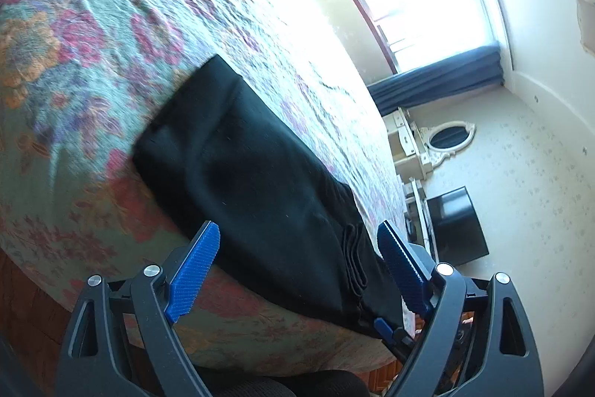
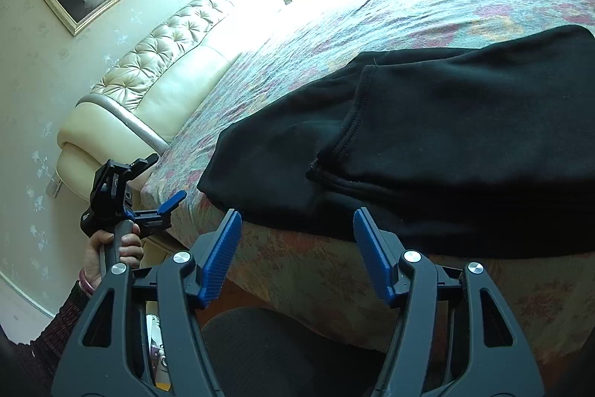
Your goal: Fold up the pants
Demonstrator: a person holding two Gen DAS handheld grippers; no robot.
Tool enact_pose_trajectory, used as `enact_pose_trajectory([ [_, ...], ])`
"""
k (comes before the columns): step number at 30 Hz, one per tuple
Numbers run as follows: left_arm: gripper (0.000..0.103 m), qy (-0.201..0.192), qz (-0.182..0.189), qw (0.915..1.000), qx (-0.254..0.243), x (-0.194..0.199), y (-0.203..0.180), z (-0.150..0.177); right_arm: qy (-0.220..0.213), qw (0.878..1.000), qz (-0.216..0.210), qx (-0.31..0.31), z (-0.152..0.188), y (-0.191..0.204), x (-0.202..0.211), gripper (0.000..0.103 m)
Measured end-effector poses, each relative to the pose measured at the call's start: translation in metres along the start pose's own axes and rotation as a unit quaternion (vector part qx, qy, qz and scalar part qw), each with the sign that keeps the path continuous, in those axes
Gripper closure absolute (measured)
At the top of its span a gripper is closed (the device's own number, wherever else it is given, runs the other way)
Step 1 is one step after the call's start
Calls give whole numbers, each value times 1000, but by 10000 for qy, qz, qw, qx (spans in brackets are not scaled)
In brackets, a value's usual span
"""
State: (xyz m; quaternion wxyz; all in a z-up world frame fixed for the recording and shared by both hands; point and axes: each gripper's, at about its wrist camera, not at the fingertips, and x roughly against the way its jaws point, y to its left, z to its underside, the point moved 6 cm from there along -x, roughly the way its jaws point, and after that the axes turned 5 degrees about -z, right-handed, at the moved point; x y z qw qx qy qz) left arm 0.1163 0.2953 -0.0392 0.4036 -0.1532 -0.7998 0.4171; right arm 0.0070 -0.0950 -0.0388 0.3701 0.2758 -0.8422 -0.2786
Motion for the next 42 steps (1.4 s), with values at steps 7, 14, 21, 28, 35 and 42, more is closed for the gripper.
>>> enact_pose_trajectory([
  [7, 18, -107, -128, 9985, 529, 7, 60, -42, 35, 9983, -131, -573, 10, -25, 1, 38],
  [14, 18, 268, -86, 9994, 189, -23, 65, -47, 123, 9980, -91, -619, 13, -24, -7, 38],
  [21, 18, -86, 557, 9948, 847, -20, 79, -44, 149, 9982, -9, -588, 13, -20, -14, 38],
  [28, 18, -574, 286, 9919, 1100, -3, 87, -25, 104, 9994, 51, -330, 5, -8, -23, 38],
  [35, 18, -294, 154, 9925, 1172, -24, 69, -28, -27, 9996, 12, -276, -2, -9, -41, 32],
  [42, 69, -292, -290, 9914, 1239, -44, 66, -26, -139, 9981, -327, -498, -3, -16, -41, 28],
])
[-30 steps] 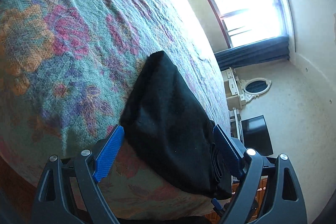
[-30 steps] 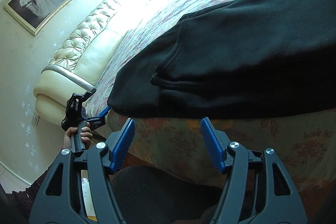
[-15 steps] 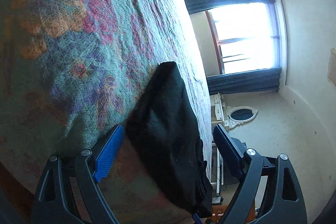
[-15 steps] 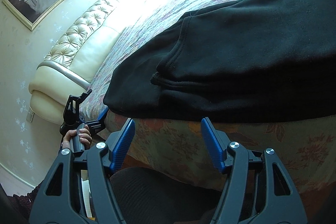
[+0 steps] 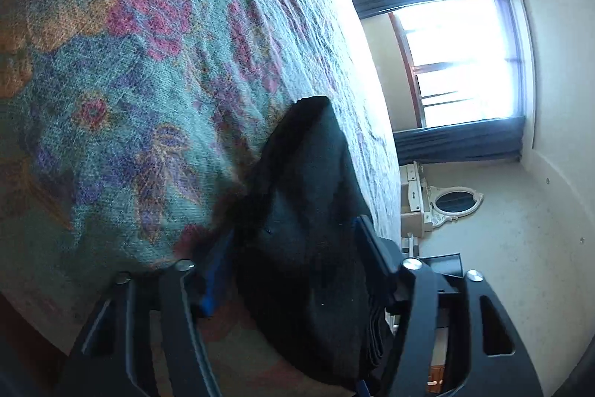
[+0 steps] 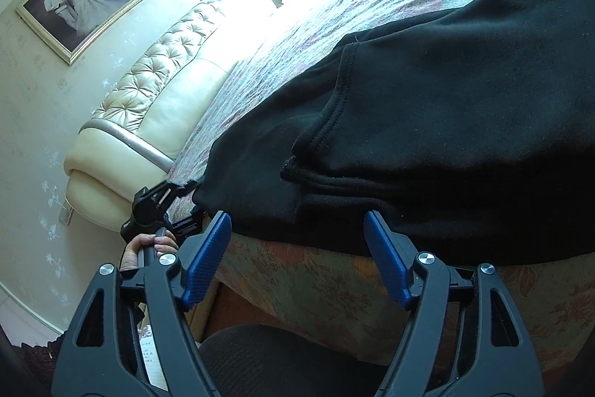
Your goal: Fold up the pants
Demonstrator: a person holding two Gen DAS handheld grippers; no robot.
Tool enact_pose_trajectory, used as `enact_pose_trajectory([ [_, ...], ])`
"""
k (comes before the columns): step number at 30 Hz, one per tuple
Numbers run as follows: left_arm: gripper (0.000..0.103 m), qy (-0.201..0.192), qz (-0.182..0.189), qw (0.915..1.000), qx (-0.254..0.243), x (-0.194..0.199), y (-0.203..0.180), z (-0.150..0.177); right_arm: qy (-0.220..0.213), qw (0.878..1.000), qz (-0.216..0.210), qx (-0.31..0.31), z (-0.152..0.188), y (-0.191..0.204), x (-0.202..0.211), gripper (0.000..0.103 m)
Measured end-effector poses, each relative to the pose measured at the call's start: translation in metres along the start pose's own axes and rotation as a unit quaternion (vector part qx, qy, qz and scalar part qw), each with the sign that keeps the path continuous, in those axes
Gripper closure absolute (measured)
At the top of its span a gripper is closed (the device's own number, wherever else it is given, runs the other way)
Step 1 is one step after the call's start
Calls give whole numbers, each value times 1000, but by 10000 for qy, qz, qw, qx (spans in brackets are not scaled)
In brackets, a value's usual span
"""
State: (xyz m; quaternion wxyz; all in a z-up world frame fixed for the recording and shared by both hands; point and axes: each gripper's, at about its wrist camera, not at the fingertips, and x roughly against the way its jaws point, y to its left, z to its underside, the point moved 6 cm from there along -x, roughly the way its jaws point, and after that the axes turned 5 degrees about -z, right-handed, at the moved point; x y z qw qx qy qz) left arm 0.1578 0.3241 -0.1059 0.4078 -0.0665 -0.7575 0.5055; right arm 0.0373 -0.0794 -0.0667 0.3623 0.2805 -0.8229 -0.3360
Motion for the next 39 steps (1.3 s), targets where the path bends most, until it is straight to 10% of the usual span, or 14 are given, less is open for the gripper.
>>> enact_pose_trajectory([
  [13, 81, -335, 229, 9990, 171, 12, -13, 10, -89, 9999, -70, 59, 1, -1, 2, 25],
  [20, 81, -577, 219, 9941, -890, 30, -102, 24, -176, 9997, -154, 26, 2, -2, 6, 25],
  [29, 81, -122, 582, 9481, -3123, 2, -252, 135, -726, 9961, -445, -207, -3, -9, 31, 25],
  [33, 85, 339, 607, 9216, -3819, -40, -270, 197, -1188, 9898, -636, -465, -6, -19, 53, 24],
  [39, 89, 1076, 33, 9051, -4113, -117, -231, 254, -1472, 9809, -786, -999, -7, -38, 67, 23],
])
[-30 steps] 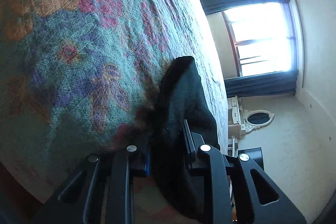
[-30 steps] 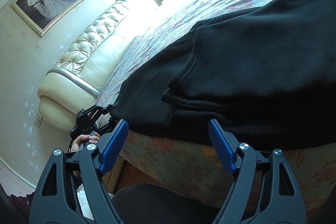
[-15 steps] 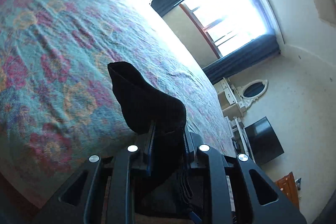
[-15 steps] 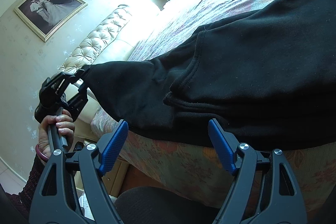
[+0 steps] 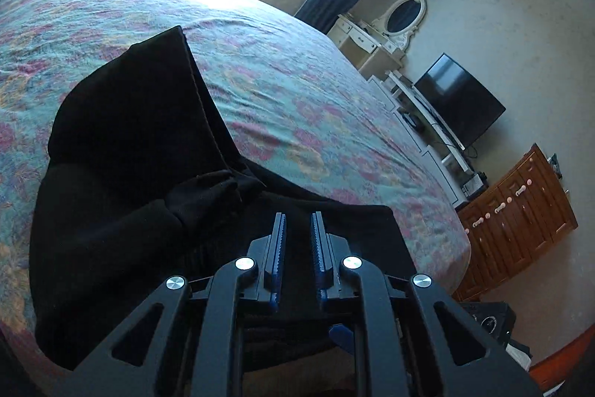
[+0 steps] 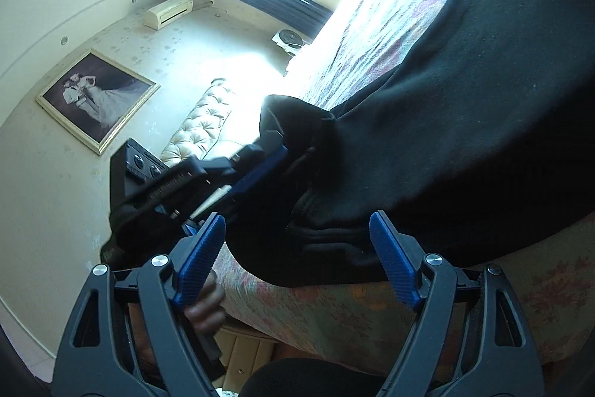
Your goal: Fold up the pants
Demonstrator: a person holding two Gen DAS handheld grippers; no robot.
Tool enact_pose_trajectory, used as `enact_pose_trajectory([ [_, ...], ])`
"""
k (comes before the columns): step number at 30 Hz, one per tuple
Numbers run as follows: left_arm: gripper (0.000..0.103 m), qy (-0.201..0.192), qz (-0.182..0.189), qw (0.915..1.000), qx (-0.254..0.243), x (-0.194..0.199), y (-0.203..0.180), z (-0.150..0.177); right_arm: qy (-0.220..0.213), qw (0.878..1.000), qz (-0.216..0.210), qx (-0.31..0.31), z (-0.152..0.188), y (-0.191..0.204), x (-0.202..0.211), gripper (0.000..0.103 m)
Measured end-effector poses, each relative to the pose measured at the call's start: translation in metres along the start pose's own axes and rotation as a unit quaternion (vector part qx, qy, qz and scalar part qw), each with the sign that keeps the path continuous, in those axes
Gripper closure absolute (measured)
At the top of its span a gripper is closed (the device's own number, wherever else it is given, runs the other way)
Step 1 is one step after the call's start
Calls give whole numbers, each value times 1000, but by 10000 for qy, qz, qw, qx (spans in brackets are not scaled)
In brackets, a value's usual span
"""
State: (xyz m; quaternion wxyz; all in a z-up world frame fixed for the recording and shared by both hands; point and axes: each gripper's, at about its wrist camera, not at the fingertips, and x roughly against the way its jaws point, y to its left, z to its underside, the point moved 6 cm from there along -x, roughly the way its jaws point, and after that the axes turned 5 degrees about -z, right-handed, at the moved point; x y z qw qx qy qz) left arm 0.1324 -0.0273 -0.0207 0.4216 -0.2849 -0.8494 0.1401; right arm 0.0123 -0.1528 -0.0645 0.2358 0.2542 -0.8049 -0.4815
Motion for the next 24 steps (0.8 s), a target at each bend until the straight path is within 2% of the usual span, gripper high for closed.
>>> enact_pose_trajectory([
  [2, 89, 221, -21, 9997, 65, -17, 7, 15, -18, 10000, 9, -65, 0, -1, 1, 21],
  [4, 89, 259, 121, 9994, 194, -16, 9, 28, 94, 9998, -5, -178, 0, -2, 0, 21],
  [7, 88, -10, 499, 9987, 95, 14, 1, 33, 284, 9994, 108, -192, -7, 0, -4, 21],
  [9, 85, -369, 558, 9978, -22, 41, 4, 28, 319, 9990, 72, -313, -21, 0, -10, 21],
  [11, 67, -854, 402, 9954, 141, 69, 25, 20, 408, 9979, 121, -481, -43, -3, -24, 21],
  [13, 24, -1444, 251, 9869, 681, 96, 57, 8, 651, 9951, 124, -728, -64, -8, -47, 17],
  [15, 21, -1692, 30, 9771, 1294, 108, 99, 3, 1022, 9909, 513, -716, -79, -13, -75, 16],
  [17, 21, -1629, -121, 9681, 1899, 105, 139, 7, 1247, 9872, 754, -647, -89, -16, -101, 16],
  [20, 21, -1222, -141, 9541, 2731, 88, 183, 26, 1339, 9803, 1330, -578, -102, -4, -115, 16],
  [21, 21, -1067, -140, 9498, 2939, 81, 192, 33, 1354, 9801, 1368, -485, -102, 9, -113, 16],
  [22, 21, -942, -166, 9465, 3082, 76, 198, 40, 1322, 9831, 1231, -312, -100, 24, -107, 16],
  [23, 21, -857, -166, 9451, 3148, 73, 200, 43, 1316, 9841, 1189, -85, -96, 33, -99, 16],
  [24, 21, -815, -133, 9454, 3153, 70, 199, 45, 1341, 9818, 1346, 75, -89, 33, -88, 14],
])
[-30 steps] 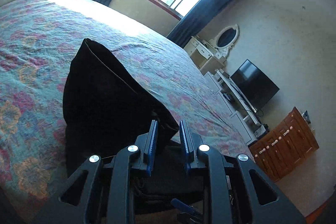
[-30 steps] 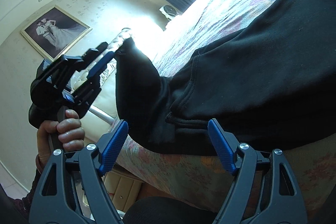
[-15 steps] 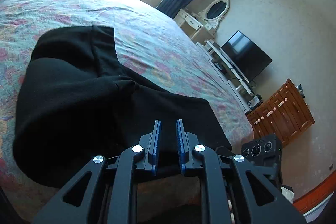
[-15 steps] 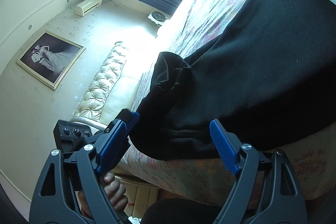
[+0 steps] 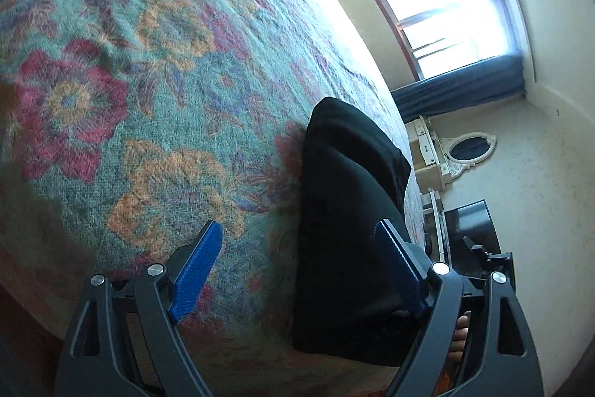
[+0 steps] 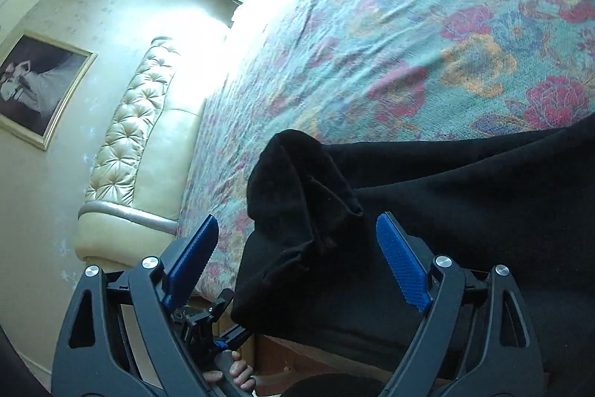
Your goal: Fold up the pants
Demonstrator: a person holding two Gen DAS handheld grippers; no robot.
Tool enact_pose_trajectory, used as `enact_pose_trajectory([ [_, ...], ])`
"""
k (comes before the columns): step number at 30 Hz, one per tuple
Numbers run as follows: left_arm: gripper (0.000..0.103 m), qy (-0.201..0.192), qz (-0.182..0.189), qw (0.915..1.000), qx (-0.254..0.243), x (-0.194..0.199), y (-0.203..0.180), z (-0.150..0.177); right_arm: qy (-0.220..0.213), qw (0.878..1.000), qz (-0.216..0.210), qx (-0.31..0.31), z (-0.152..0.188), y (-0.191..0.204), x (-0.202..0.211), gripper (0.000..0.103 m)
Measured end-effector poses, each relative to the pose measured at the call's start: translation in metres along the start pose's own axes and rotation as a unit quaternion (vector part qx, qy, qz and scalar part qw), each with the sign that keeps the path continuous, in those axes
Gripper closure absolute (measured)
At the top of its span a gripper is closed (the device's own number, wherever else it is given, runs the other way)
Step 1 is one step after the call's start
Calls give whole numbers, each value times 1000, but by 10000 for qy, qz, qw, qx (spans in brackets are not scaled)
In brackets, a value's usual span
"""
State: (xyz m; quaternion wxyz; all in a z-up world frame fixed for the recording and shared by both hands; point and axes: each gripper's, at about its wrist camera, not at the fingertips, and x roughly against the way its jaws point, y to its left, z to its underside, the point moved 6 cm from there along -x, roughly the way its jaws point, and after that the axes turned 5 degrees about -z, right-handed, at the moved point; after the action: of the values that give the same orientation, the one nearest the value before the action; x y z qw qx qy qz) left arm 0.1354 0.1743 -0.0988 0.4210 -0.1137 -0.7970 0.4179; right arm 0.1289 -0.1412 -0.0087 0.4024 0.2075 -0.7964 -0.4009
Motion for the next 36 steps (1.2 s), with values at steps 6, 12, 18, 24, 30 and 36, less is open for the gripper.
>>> enact_pose_trajectory([
  [6, 20, 185, 190, 9991, -326, -11, -20, 8, 251, 9966, 470, -629, 72, -81, 23, 16],
  [12, 20, 283, 210, 9991, -249, -15, -19, 14, -62, 9992, 16, -389, 58, -45, 49, 18],
  [18, 20, 270, 211, 9989, -313, -12, -19, 11, 592, 9955, -737, -11, -12, -6, -18, 12],
  [24, 20, 329, 252, 9987, -306, -14, -19, 12, 1392, 9891, 259, 407, -34, -20, -118, 12],
  [30, 20, 365, 289, 9985, -279, -16, -18, 12, 1830, 9797, -327, 744, -14, 11, -153, 20],
  [36, 20, 369, 336, 9985, -208, -15, -16, 13, 2336, 9592, 563, 1488, 2, 18, -172, 66],
])
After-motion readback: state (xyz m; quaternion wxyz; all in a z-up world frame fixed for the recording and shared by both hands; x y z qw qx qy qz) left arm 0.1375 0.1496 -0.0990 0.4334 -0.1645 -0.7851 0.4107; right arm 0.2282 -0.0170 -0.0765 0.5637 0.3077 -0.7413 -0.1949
